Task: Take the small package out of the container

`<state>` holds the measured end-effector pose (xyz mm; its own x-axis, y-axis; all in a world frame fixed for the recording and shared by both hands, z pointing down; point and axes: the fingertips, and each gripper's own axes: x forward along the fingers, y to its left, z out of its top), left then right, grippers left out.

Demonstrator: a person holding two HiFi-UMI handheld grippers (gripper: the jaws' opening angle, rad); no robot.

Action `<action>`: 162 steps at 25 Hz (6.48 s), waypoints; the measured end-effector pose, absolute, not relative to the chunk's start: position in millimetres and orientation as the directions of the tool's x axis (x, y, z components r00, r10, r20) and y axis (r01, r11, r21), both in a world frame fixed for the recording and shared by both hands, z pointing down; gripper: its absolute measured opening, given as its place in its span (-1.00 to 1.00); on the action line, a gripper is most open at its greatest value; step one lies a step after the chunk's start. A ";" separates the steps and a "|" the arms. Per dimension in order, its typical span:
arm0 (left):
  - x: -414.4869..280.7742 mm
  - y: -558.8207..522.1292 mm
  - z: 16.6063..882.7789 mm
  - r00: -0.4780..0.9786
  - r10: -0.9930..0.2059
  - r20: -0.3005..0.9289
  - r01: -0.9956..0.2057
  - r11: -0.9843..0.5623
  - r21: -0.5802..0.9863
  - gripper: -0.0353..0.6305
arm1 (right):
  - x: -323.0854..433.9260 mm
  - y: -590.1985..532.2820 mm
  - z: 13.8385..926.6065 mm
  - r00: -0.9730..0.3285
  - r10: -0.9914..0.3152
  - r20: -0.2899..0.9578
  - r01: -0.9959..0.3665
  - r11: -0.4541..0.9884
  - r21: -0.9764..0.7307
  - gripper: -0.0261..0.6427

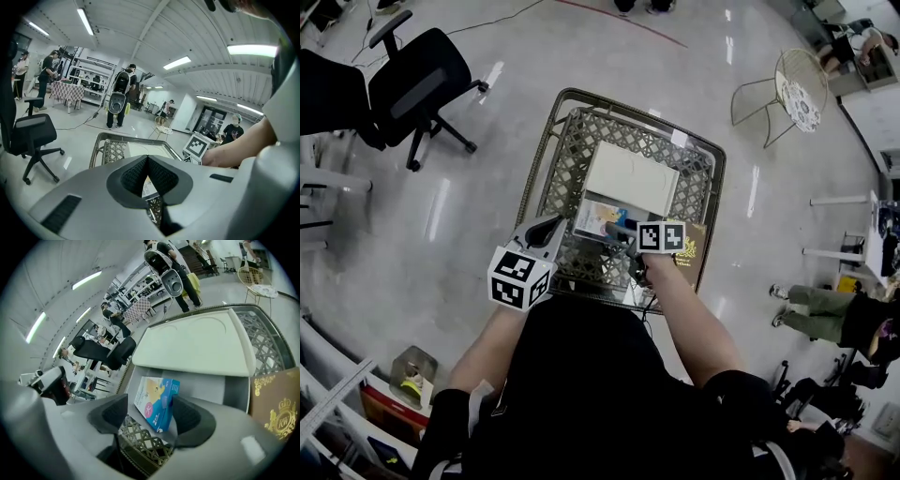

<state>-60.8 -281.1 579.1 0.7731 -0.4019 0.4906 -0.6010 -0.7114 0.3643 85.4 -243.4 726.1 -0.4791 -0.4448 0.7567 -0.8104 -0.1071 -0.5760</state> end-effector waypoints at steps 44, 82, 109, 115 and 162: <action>0.7 -264.9 688.3 0.643 -0.305 0.703 -0.580 -0.793 0.187 -0.32 | -1.4 -299.4 634.4 -0.740 -0.483 0.468 -0.616 0.205 -0.761 -0.35; -9.4 -236.2 497.7 0.693 -0.540 0.478 -0.650 -0.755 0.089 -0.60 | 151.7 -182.3 483.7 -0.510 -0.822 0.254 -0.732 0.259 -0.630 -0.35; -43.6 -208.9 340.8 0.686 -0.689 0.235 -0.716 -0.697 0.046 -0.60 | 246.3 -111.7 362.7 -0.331 -0.943 0.035 -0.865 0.288 -0.412 -0.85; -59.2 -227.9 316.2 0.699 -0.693 0.177 -0.708 -0.705 0.036 -0.60 | 228.1 -118.1 331.3 -0.320 -0.948 -0.003 -0.889 0.301 -0.344 -0.89; -83.3 -214.9 337.0 0.694 -0.701 0.162 -0.719 -0.688 0.099 -0.60 | 193.5 -102.8 318.4 -0.306 -0.952 -0.017 -0.927 0.302 -0.221 -0.90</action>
